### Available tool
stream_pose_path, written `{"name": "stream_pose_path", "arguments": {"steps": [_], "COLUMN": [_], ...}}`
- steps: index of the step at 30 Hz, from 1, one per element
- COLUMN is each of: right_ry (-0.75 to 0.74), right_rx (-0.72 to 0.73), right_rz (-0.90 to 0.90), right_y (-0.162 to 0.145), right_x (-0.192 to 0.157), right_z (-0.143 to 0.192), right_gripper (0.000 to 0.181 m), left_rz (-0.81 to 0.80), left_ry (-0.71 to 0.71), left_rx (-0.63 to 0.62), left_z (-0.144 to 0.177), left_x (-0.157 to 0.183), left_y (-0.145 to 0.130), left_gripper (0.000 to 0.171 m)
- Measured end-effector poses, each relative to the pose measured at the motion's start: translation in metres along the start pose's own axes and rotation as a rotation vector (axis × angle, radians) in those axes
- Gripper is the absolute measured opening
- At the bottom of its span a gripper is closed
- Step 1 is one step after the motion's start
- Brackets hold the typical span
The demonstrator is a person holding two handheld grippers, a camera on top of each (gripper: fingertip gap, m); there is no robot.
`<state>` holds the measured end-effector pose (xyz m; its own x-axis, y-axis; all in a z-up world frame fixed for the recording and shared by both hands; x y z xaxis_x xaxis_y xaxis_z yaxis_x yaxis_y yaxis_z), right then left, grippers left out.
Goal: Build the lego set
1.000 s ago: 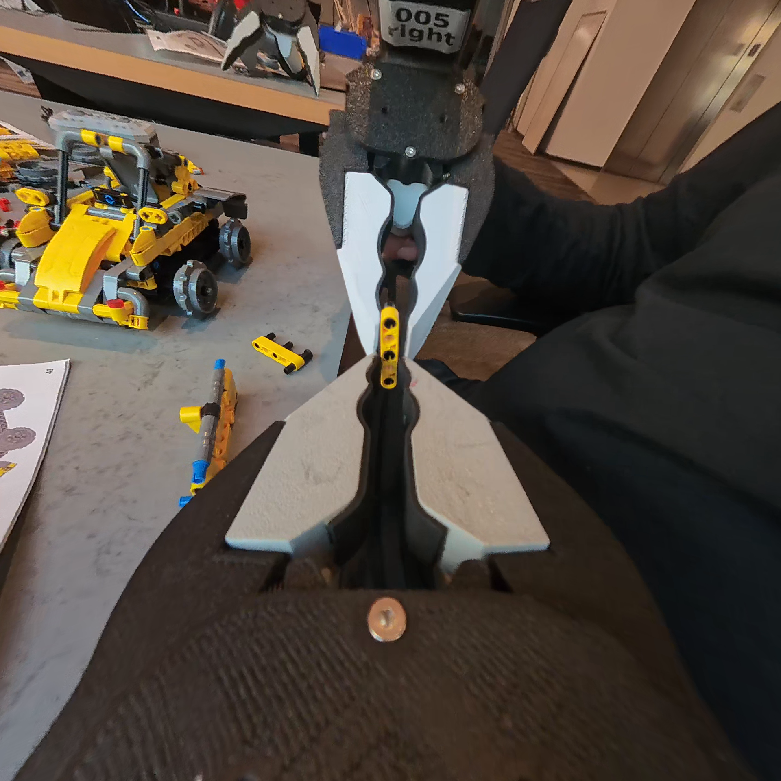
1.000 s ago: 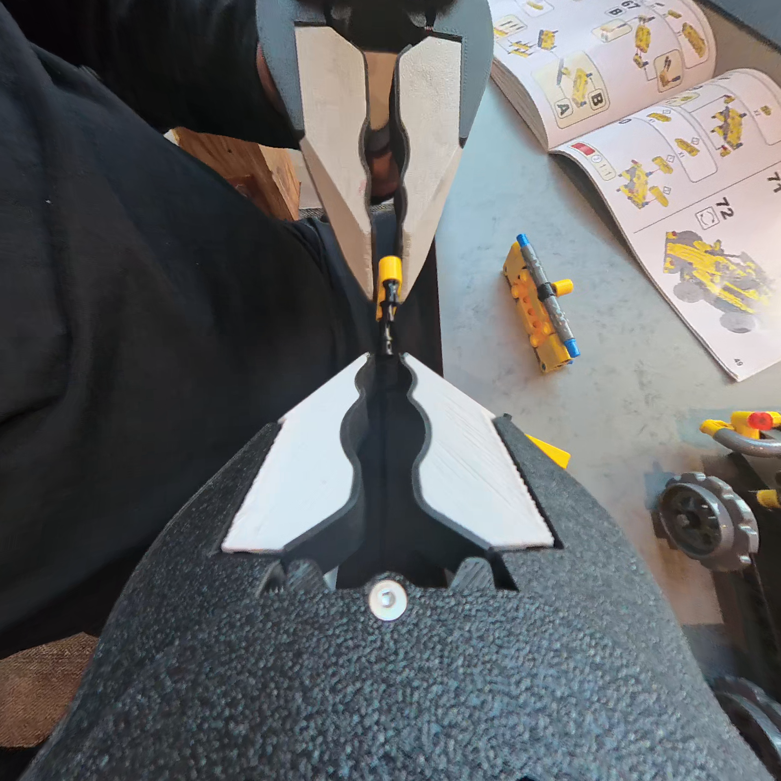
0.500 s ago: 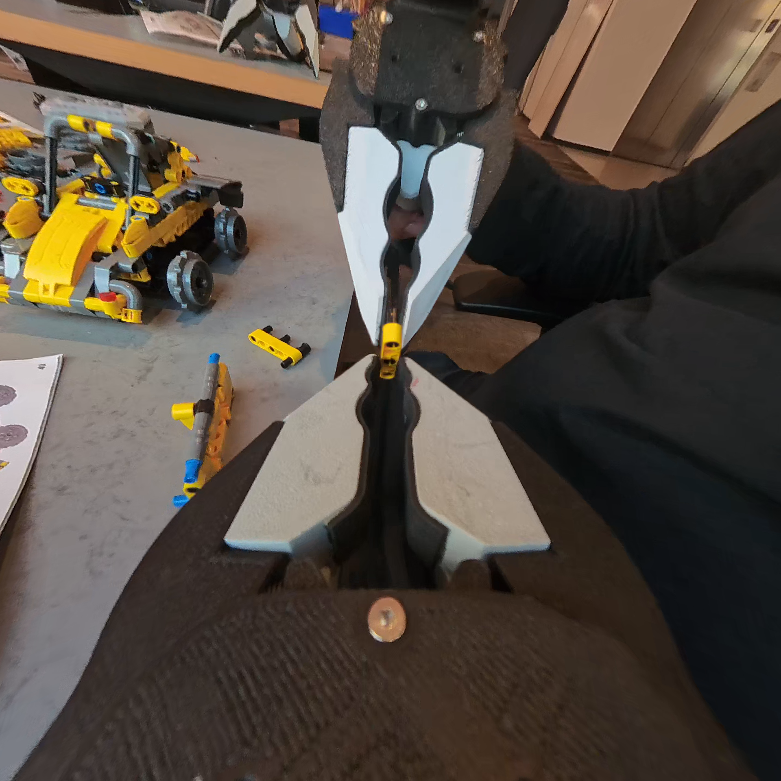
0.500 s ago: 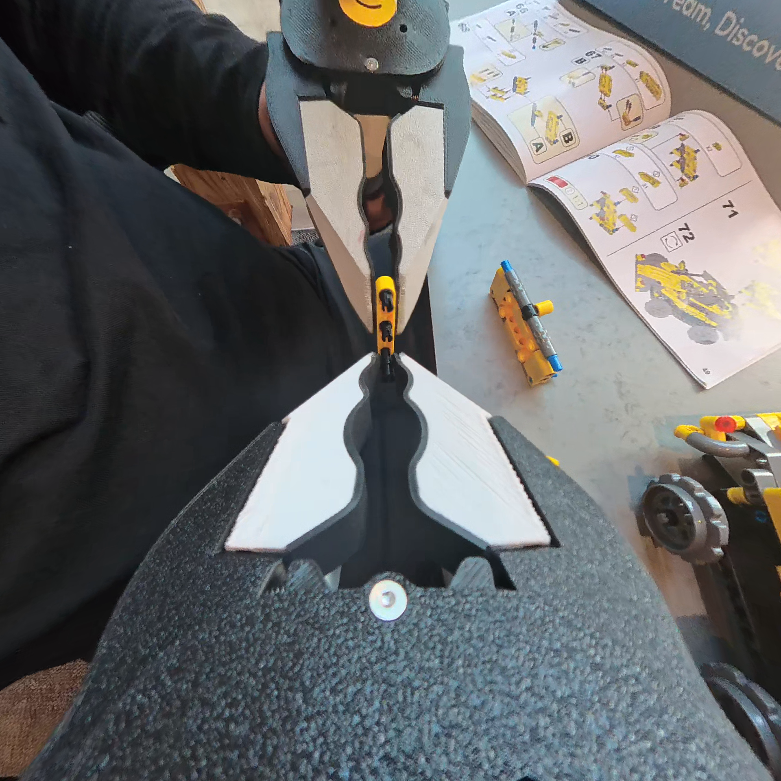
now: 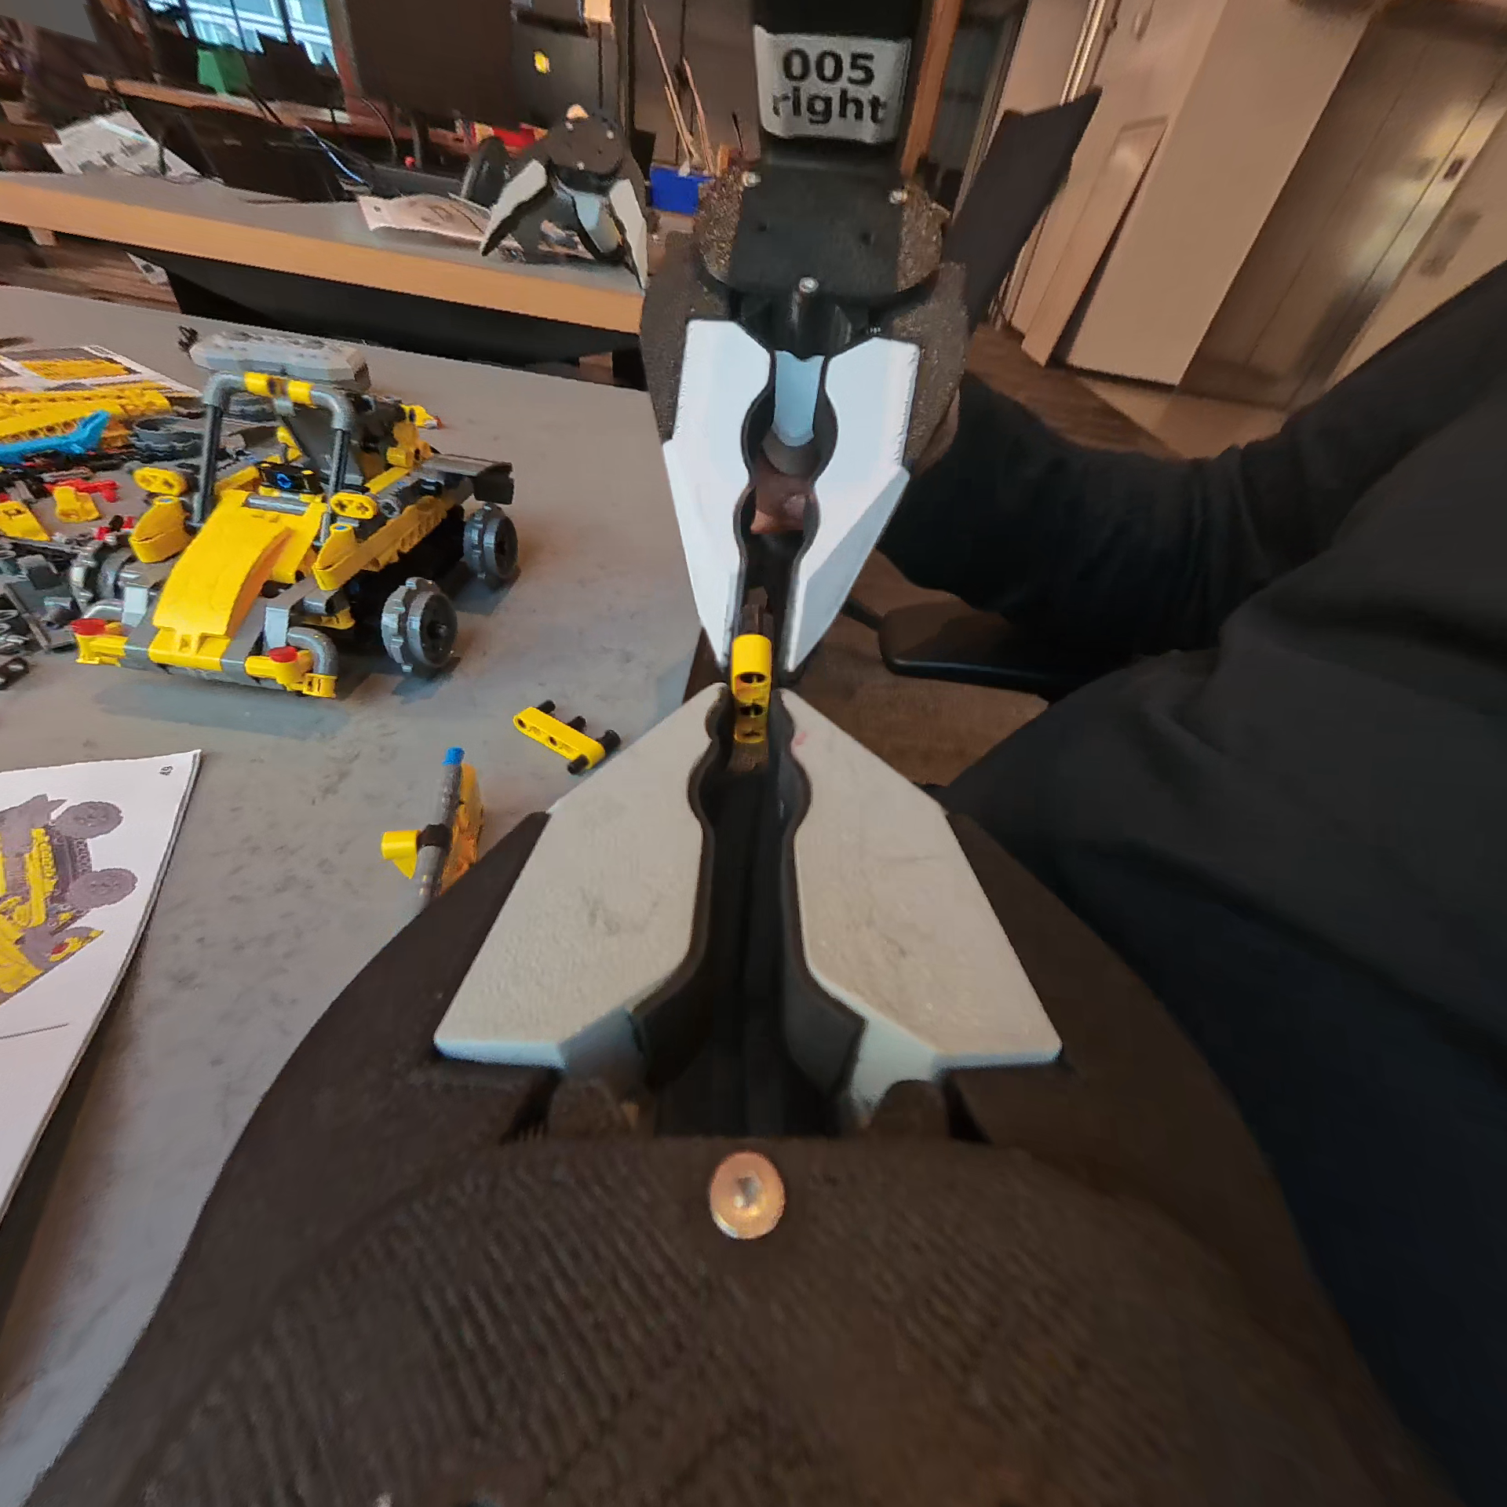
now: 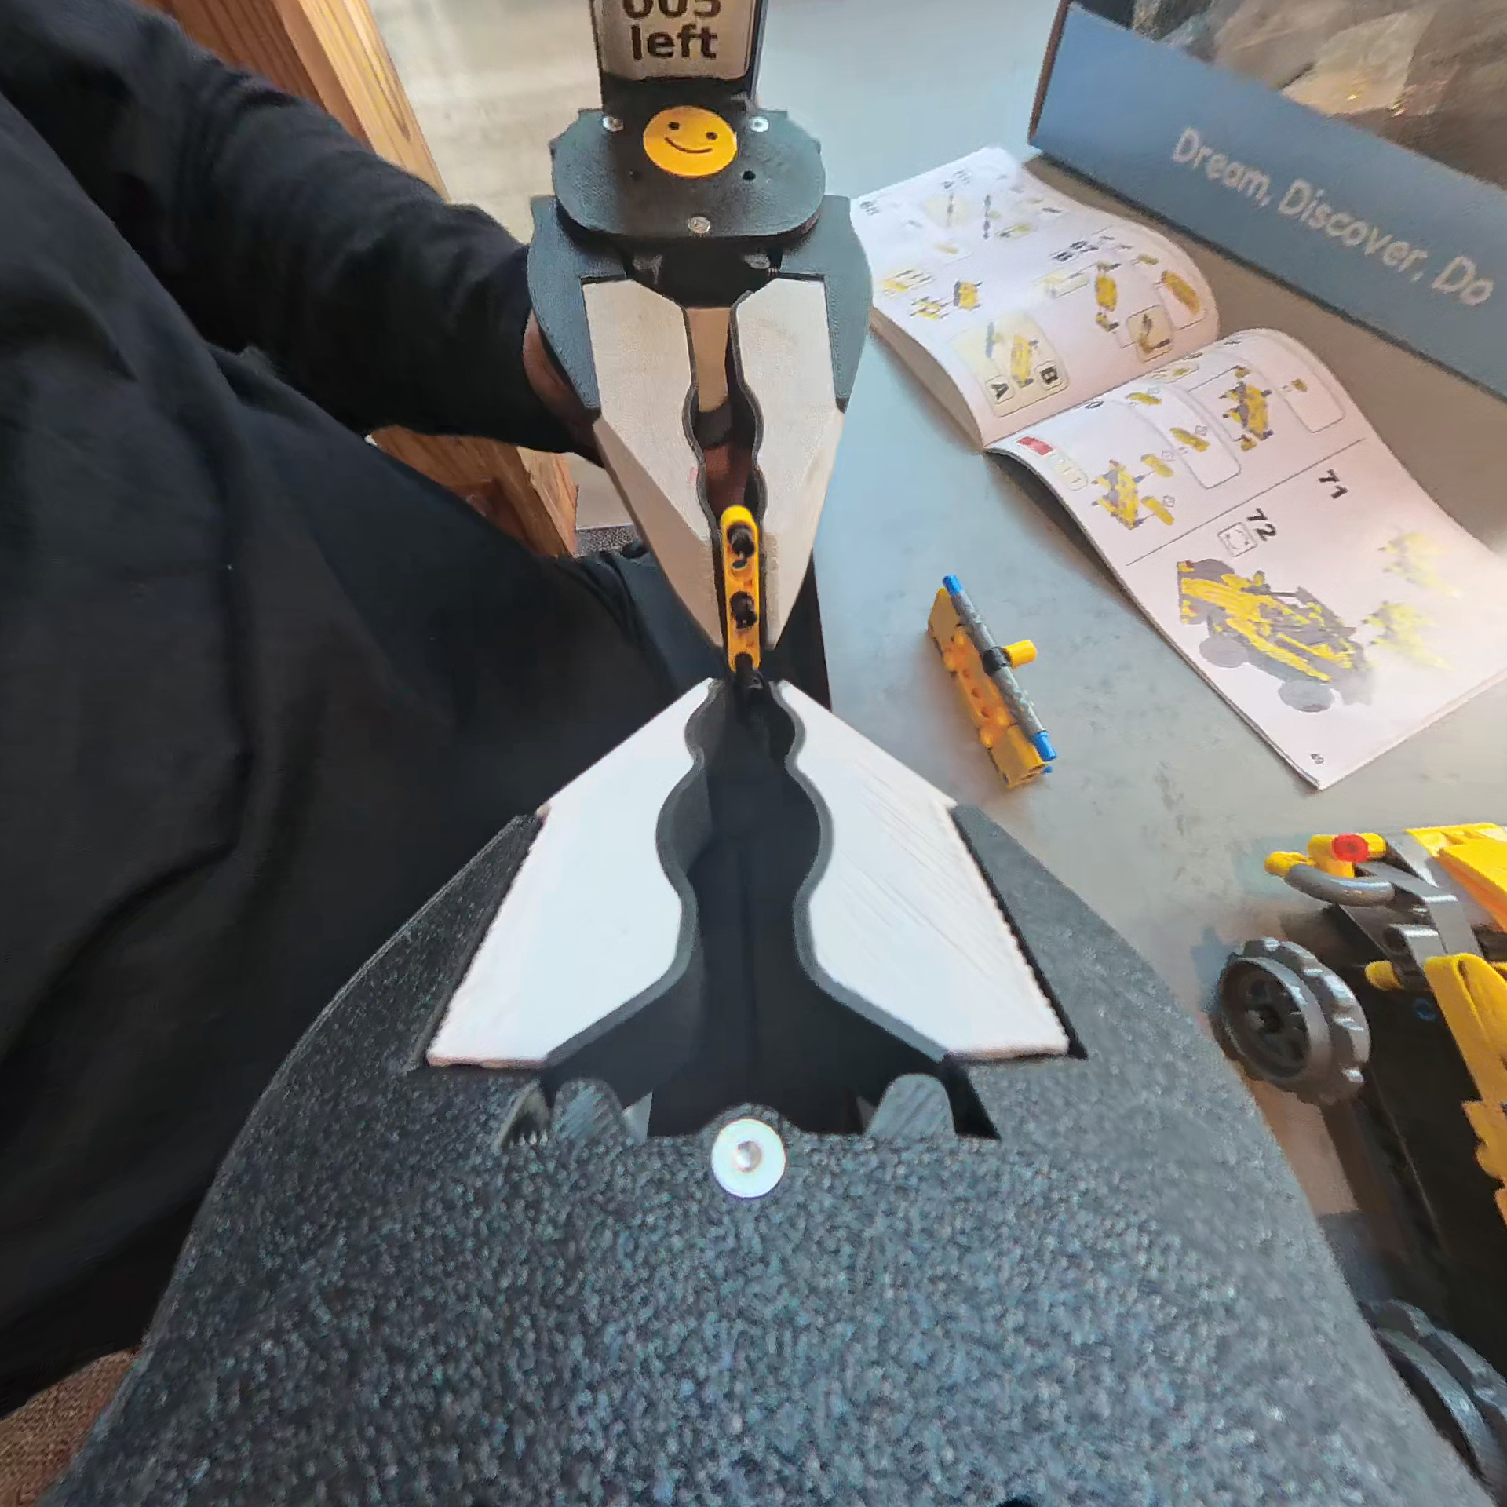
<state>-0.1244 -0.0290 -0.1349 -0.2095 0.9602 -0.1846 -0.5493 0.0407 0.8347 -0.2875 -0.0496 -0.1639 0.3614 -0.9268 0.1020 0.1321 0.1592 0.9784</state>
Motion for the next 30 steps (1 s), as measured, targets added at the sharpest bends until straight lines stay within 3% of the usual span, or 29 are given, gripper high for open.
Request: {"name": "stream_pose_path", "arguments": {"steps": [6,13,15,18,21,26,30], "right_ry": [-0.079,-0.025,-0.020,0.030,0.066,0.047,0.036], "right_rx": [0.042,0.125,0.127,0.155,0.148,0.129,0.093], "right_rz": [0.032,-0.005,-0.027,-0.051,-0.061,-0.045,-0.029], "right_y": [0.002,0.006,0.007,0.008,0.007,0.006,0.008], "right_x": [0.003,0.001,0.002,0.001,0.000,-0.001,-0.003], "right_z": [0.006,0.011,0.008,0.004,0.001,-0.001,0.012], "right_gripper": [0.015,0.006,0.016,0.022,0.008,0.007,0.017], "left_rz": [0.067,0.141,0.153,0.122,0.076,0.008,-0.018], "left_ry": [-0.020,-0.075,-0.096,-0.099,-0.096,-0.063,-0.076], "left_rx": [0.070,0.115,0.115,0.084,0.057,0.042,0.047], "left_z": [0.006,0.010,0.010,0.009,0.007,0.008,0.007], "left_x": [-0.006,-0.011,-0.011,-0.009,-0.006,-0.003,0.002], "left_y": [0.004,0.005,0.005,0.004,0.003,0.006,0.008], "left_gripper": [0.005,0.005,0.005,0.005,0.005,0.005,0.005]}}
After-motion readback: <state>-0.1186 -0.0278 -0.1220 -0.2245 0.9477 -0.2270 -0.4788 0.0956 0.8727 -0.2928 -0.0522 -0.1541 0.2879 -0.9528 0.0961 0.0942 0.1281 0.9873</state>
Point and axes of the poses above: each gripper's, where its closed fingertips meet, z back along the fingers, y out of its top, x = y × z across the jaws, the point moved 9 cm from there along z, back along the fingers, and after that the axes turned 12 degrees about y, right-handed, at the moved point
